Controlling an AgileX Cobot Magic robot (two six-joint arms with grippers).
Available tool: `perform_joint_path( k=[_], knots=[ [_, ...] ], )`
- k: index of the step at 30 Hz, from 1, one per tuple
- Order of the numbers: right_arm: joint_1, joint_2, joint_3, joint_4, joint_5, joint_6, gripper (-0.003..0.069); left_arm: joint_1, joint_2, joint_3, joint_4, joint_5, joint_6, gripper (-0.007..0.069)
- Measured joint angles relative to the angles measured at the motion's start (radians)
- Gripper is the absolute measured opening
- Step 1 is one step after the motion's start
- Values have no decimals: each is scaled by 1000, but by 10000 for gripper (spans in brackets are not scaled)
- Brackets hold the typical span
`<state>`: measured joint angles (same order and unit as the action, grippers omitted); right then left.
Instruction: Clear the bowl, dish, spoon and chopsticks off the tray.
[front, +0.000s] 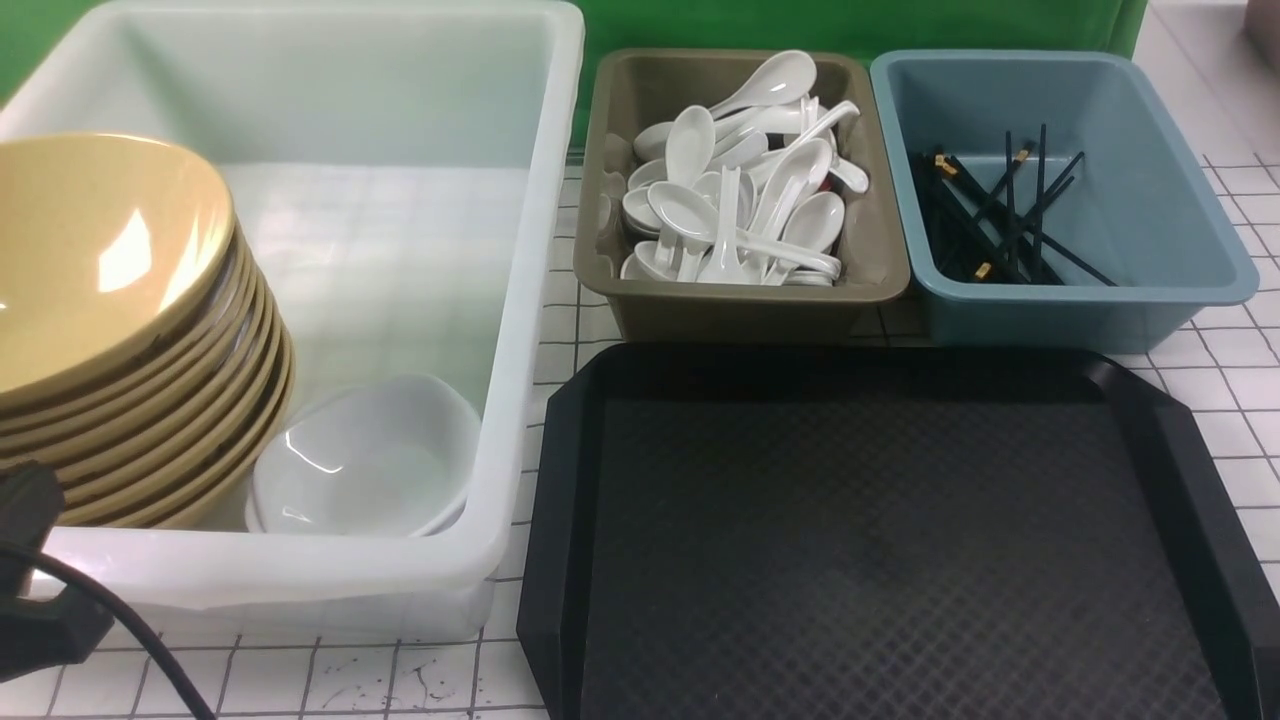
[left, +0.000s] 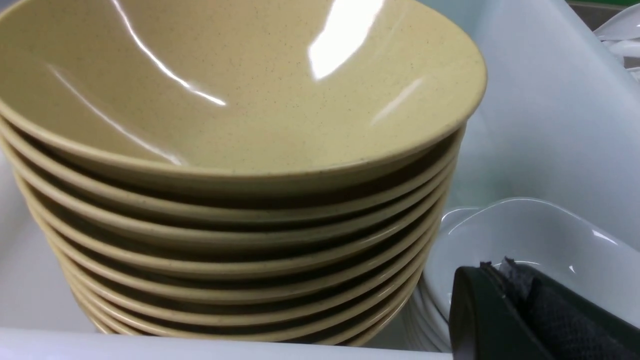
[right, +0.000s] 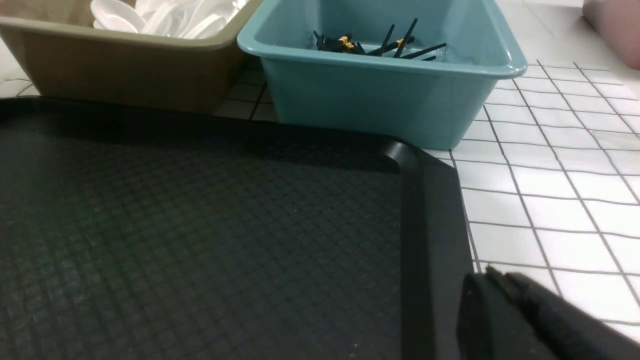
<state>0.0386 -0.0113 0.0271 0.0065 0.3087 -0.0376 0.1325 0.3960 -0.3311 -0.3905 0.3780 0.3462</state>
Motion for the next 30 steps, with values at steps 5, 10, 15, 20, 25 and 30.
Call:
perform_joint_path(
  k=[5, 10, 15, 20, 25, 30],
  knots=[
    [0, 0, 0, 0, 1, 0, 48, -16, -132, 56, 90, -12, 0, -12],
    [0, 0, 0, 0, 1, 0, 52, -25, -326, 148, 174, -7, 0, -12],
    [0, 0, 0, 0, 1, 0, 55, -27, -406, 263, 155, 65, -41, -12],
    [0, 0, 0, 0, 2, 0, 59, -52, -410, 342, 163, 23, -110, -12],
    [0, 0, 0, 0, 3, 0, 66, -108, -410, 347, 243, -11, -169, -12],
    [0, 0, 0, 0, 3, 0, 71, -131, -410, 348, 278, -15, -185, -12]
  ],
)
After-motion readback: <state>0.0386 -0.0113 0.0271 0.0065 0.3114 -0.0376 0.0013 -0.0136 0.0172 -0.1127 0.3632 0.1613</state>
